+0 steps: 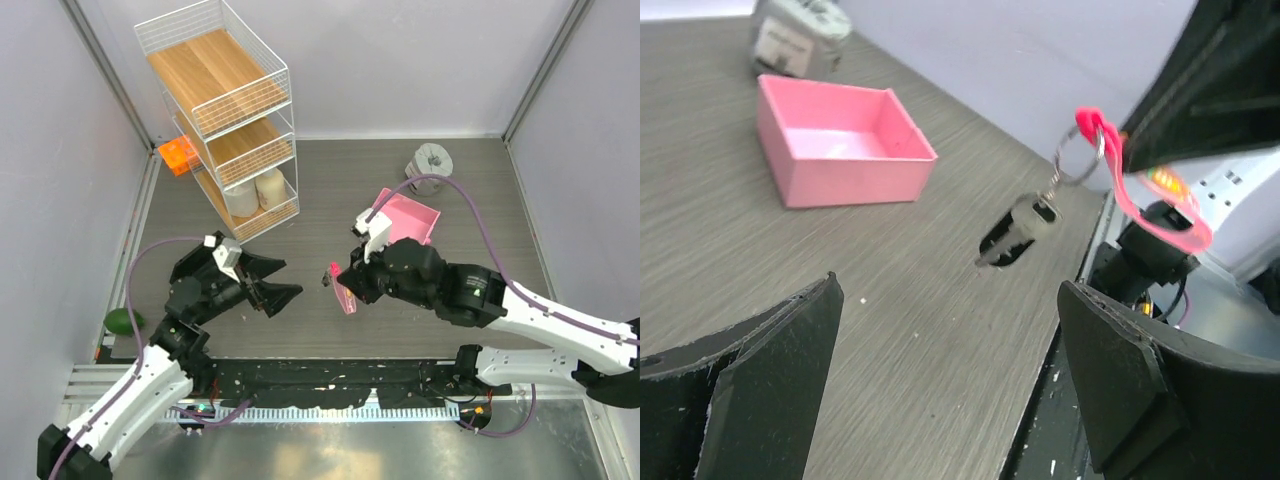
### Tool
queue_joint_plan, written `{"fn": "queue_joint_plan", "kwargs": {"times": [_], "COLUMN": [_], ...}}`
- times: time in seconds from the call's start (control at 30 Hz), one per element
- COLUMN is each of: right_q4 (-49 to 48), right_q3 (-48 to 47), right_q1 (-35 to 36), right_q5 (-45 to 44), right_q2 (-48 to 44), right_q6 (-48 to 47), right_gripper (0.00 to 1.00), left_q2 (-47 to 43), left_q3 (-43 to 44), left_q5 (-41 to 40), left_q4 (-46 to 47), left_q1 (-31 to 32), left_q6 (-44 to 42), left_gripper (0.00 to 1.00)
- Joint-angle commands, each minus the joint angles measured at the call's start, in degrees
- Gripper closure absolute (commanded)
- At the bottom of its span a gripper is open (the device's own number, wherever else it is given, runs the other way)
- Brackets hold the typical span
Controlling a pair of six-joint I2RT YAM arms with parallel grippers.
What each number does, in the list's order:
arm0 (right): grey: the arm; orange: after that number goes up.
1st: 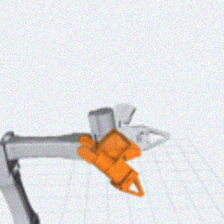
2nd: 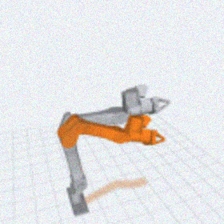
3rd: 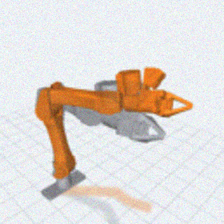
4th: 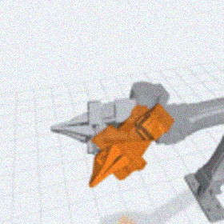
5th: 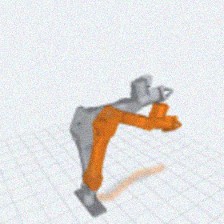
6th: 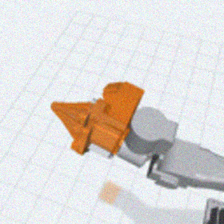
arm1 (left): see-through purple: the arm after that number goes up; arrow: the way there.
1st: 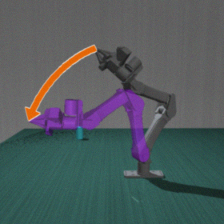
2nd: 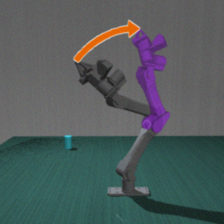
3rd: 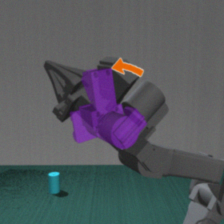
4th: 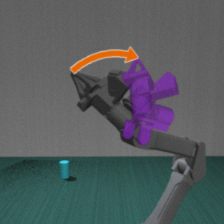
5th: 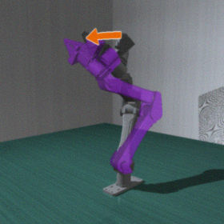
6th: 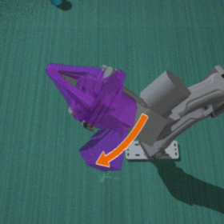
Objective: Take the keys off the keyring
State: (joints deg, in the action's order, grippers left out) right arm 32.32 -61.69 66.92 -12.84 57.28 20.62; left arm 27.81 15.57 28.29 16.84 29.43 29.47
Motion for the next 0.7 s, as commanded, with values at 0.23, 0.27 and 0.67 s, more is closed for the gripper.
{"fn": "queue_joint_plan", "kwargs": {"times": [0.23,0.27,0.67], "right_q4": [3.8,3.9,2.5], "right_q3": [-8.2,-8.3,-8.3], "right_q1": [-2.4,-2.5,-2.7], "right_q5": [7.8,8.2,11.5], "right_q2": [-0.6,-0.4,0.1], "right_q6": [-0.8,-0.7,0.8], "right_gripper": [0.94,0.93,0.93], "left_q2": [8.2,8.4,18.3], "left_q3": [-0.7,-0.7,3.2], "left_q5": [0.5,-0.4,-12.4], "left_q4": [25.0,25.0,25.0], "left_q1": [15.0,15.8,26.2], "left_q6": [-22.9,-24.7,-40.0], "left_gripper": [0.0,0.0,0.03]}}
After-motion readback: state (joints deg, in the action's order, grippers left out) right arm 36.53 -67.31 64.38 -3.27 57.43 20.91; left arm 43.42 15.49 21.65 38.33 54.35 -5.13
